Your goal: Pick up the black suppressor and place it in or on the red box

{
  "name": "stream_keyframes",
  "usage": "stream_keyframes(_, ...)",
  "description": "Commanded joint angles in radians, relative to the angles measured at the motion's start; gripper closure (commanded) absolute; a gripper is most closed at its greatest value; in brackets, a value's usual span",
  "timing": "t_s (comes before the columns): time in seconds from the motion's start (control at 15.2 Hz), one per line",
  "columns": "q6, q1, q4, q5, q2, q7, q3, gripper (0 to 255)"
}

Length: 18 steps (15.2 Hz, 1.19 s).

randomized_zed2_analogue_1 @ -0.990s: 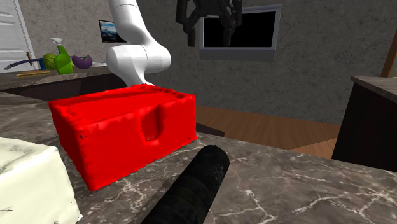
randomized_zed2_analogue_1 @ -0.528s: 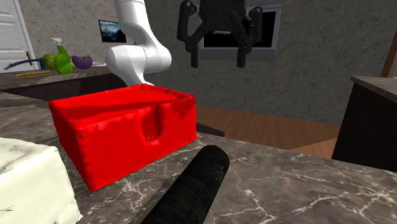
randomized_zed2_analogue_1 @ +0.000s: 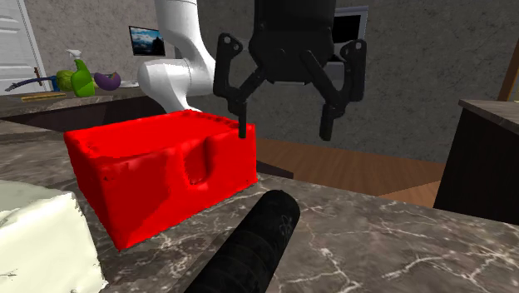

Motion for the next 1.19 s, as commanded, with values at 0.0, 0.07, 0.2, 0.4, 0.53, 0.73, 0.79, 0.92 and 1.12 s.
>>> stream_keyframes(0.0, 0.016, -0.014, 0.045, 0.002, 0.058, 0.036, -0.014, 0)
stream_keyframes(0.07, 0.024, -0.022, 0.068, 0.004, 0.088, 0.051, -0.022, 0)
stream_keyframes(0.2, 0.036, -0.037, 0.116, 0.009, 0.146, 0.081, -0.038, 0)
stream_keyframes(0.4, 0.049, -0.062, 0.191, 0.021, 0.231, 0.123, -0.062, 0)
stream_keyframes(0.53, 0.055, -0.079, 0.24, 0.03, 0.284, 0.148, -0.078, 0)
stream_keyframes(0.73, 0.091, -0.081, 0.215, 0.033, 0.296, 0.147, -0.077, 0)
stream_keyframes(0.79, 0.103, -0.081, 0.208, 0.033, 0.301, 0.146, -0.077, 0)
stream_keyframes(0.92, 0.127, -0.082, 0.193, 0.035, 0.31, 0.145, -0.077, 0)
stream_keyframes(1.12, 0.146, -0.083, 0.182, 0.037, 0.318, 0.144, -0.076, 0)
